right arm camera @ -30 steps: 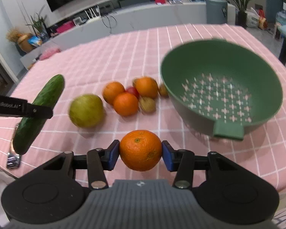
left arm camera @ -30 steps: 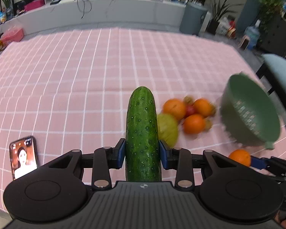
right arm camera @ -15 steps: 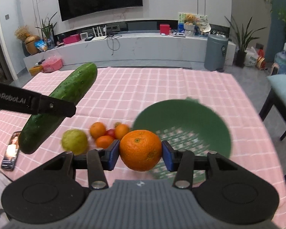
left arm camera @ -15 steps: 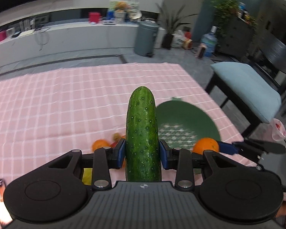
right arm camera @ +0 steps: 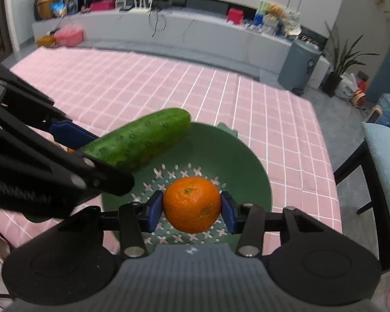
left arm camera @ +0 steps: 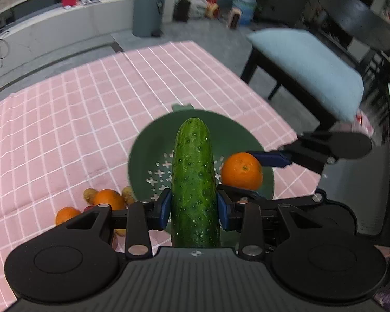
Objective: Organize fruits
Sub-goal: 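Carry the orange in the right gripper while the left carries the cucumber over the colander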
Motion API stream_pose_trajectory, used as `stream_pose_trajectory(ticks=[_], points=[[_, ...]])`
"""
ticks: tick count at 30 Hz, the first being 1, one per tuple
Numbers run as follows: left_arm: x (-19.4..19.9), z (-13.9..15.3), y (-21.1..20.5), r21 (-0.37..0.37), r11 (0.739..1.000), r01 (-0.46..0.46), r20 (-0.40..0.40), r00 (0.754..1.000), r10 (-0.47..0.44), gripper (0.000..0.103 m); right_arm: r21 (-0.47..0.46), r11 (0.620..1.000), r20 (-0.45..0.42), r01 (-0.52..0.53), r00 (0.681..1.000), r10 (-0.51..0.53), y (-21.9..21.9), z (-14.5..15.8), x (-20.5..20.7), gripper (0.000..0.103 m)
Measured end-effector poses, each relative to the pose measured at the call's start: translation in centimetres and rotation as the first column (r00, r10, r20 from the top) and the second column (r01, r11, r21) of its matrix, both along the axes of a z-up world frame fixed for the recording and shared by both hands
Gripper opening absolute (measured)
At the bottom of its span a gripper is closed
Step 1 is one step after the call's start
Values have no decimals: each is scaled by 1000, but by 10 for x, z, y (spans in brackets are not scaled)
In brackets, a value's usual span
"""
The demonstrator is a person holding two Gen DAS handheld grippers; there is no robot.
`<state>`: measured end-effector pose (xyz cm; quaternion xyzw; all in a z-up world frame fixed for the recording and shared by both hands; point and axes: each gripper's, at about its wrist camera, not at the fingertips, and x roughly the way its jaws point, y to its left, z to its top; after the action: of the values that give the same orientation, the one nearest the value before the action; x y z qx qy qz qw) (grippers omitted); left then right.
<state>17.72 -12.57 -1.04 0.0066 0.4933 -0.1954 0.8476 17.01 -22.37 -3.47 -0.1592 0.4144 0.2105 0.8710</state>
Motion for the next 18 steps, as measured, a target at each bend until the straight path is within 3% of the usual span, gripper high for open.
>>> stream_pose_trajectory(ticks=[9, 18], points=[[24, -30, -20, 75, 992, 99, -96, 991, -92, 41, -56, 997, -121, -49, 992, 42, 3, -33, 25, 44], [38, -46, -24, 120, 985, 123, -172, 980, -102, 41, -97, 989, -176, -111, 980, 92, 12, -52, 34, 44]])
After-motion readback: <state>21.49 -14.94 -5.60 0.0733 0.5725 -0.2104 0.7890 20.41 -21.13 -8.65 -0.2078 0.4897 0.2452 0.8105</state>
